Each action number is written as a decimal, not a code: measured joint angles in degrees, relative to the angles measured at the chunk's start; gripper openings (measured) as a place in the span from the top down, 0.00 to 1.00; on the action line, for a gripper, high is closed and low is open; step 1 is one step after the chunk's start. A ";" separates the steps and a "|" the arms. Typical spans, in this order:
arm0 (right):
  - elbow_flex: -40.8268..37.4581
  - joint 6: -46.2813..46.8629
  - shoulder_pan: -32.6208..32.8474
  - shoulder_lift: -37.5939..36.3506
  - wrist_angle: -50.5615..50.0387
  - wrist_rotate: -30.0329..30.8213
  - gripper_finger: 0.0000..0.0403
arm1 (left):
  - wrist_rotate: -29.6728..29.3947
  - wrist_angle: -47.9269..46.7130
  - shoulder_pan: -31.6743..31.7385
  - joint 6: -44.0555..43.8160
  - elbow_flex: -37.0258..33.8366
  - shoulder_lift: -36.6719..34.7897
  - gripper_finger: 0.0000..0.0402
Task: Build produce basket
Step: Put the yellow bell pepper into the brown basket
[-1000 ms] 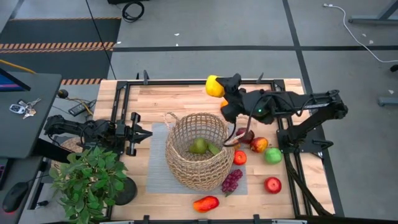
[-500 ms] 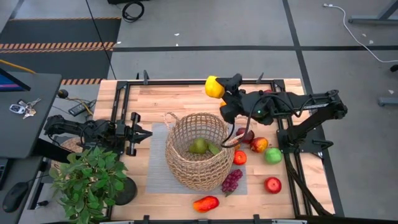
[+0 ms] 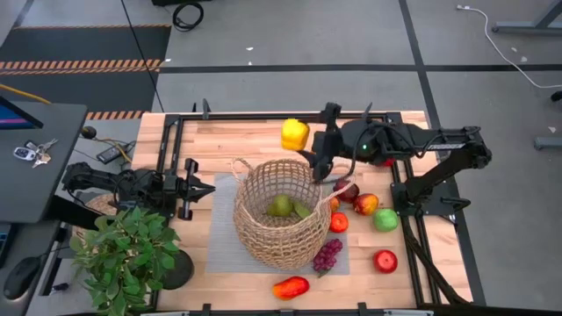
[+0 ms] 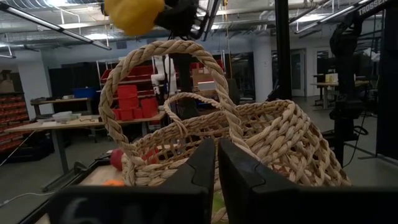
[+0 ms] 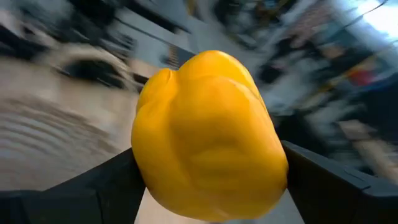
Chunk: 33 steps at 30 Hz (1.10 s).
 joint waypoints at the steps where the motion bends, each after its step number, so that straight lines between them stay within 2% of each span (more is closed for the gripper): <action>1: 0.00 3.12 -1.00 -0.08 -0.42 -3.73 0.14 | 0.00 0.00 0.00 0.00 0.00 0.00 0.94; 7: -2.73 18.04 -7.08 -0.08 -1.69 -24.63 0.14 | 0.00 0.00 0.00 0.01 0.00 0.00 0.92; 10: -5.59 21.38 -8.75 0.17 -1.05 -31.10 0.14 | 0.00 -0.01 0.00 0.00 0.00 0.00 0.91; 12: -7.70 22.17 -9.35 0.18 0.12 -31.27 0.14 | -0.01 0.00 0.00 0.00 0.00 -0.02 0.91; 18: -12.69 22.32 -10.54 0.25 4.45 -26.76 0.14 | 0.00 0.00 0.00 0.00 0.00 -0.02 0.93; 21: -14.59 25.34 -10.95 0.23 5.22 -27.16 0.14 | 0.00 0.00 0.00 0.00 0.00 0.00 0.93; 27: -15.37 27.10 -10.92 1.43 8.92 -36.41 0.14 | -0.02 -0.01 0.00 0.00 0.00 0.00 0.91; 29: -15.33 27.20 -10.80 2.92 11.93 -39.71 0.14 | -0.02 0.01 0.00 0.00 0.00 0.00 0.91; 33: -15.32 26.53 -10.70 7.24 11.58 -45.12 0.14 | 0.00 0.00 0.00 0.00 0.00 0.00 0.93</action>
